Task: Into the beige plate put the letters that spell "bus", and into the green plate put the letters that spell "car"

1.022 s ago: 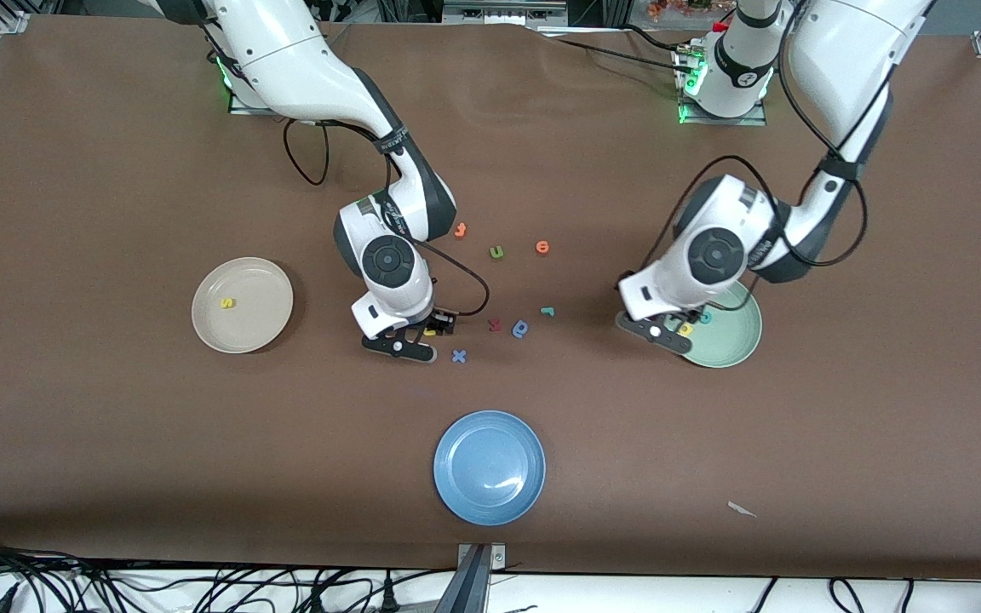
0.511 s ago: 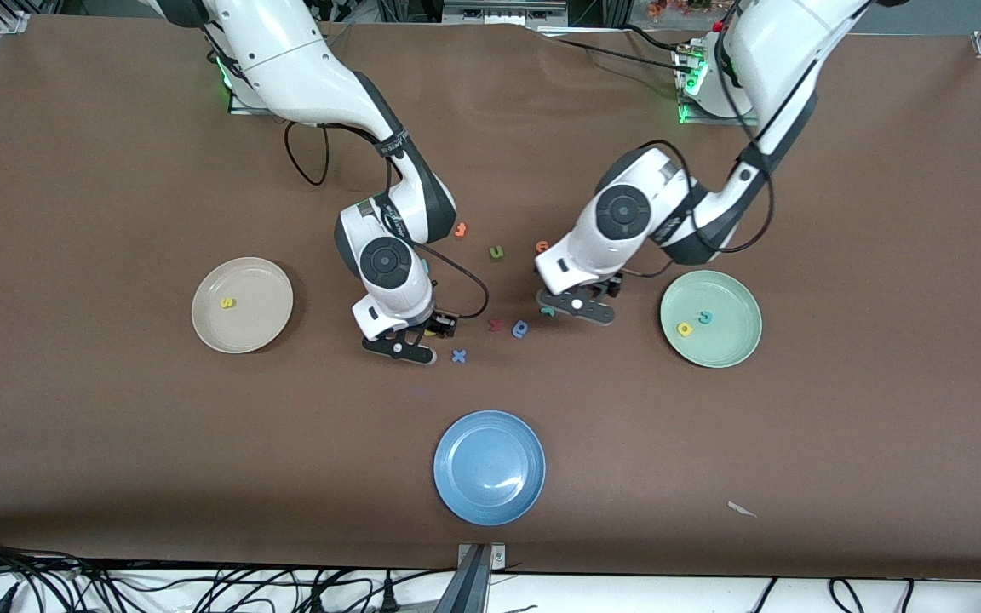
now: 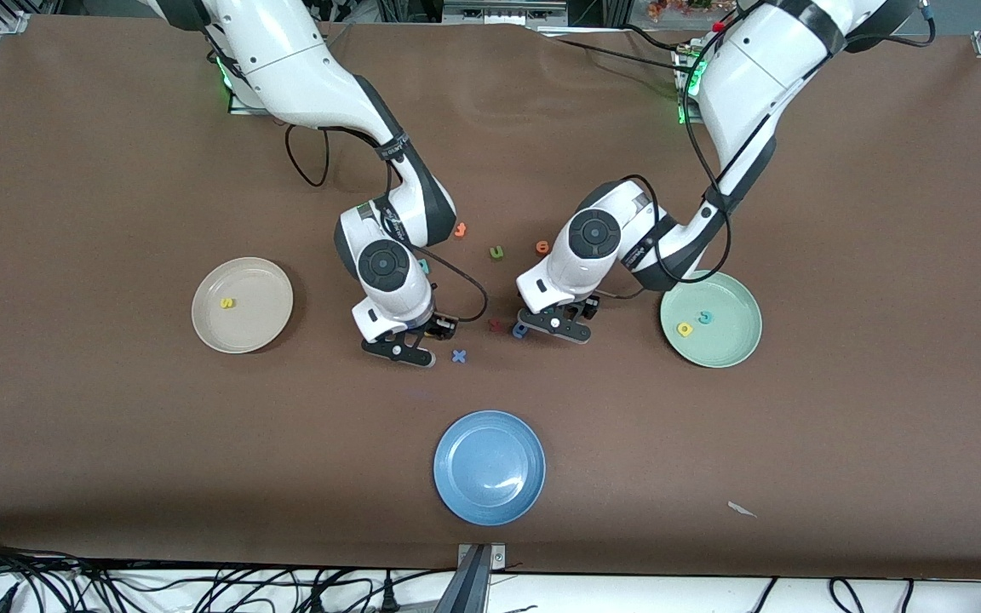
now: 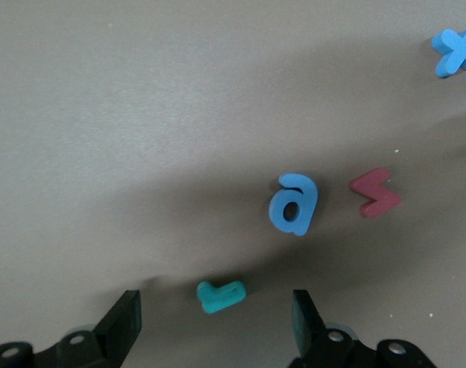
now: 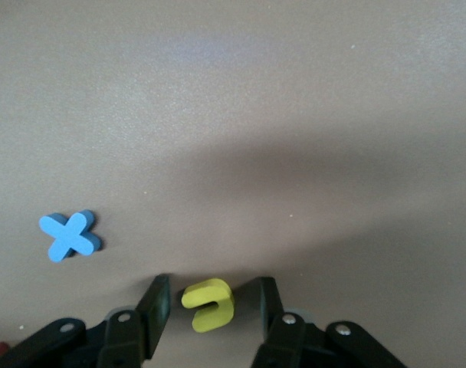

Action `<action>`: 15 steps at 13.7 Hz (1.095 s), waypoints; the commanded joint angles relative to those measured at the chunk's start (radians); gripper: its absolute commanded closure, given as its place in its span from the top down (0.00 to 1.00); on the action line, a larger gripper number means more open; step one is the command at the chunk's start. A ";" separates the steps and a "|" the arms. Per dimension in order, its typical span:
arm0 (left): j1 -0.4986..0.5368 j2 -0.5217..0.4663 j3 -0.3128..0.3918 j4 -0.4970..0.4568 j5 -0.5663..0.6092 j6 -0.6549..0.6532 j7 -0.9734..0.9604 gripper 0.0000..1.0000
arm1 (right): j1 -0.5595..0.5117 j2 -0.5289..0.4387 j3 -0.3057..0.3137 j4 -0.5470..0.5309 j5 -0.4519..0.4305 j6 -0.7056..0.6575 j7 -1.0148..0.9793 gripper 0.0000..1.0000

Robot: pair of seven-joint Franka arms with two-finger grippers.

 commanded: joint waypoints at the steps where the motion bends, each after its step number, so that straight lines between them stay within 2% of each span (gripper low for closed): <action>1: -0.008 0.033 0.003 0.026 0.074 0.014 -0.001 0.85 | 0.003 0.019 0.001 0.027 0.023 -0.002 0.000 0.51; 2: -0.009 0.036 0.003 0.023 0.077 0.014 -0.003 0.76 | 0.003 0.019 0.001 0.027 0.023 -0.002 0.000 0.50; 3: -0.009 0.036 0.003 0.023 0.078 0.013 -0.003 0.58 | 0.003 0.018 0.001 0.026 0.023 -0.002 0.000 0.47; 5: -0.009 0.039 0.003 0.017 0.082 0.011 -0.007 0.33 | 0.003 0.021 0.001 0.027 0.023 0.000 0.000 0.43; 7: -0.017 0.039 0.003 0.016 0.082 0.010 -0.011 0.21 | 0.003 0.021 0.001 0.027 0.023 0.000 0.000 0.36; 9: -0.029 0.039 0.004 0.014 0.082 0.007 -0.012 0.10 | 0.003 0.022 0.007 0.027 0.023 0.000 0.001 0.33; 11: -0.026 0.027 0.004 0.019 0.082 -0.012 -0.012 0.09 | 0.003 0.022 0.009 0.027 0.023 0.000 0.003 0.31; 15: 0.006 -0.062 -0.004 0.028 0.081 -0.174 0.000 0.10 | 0.003 0.021 0.009 0.027 0.024 0.000 0.001 0.26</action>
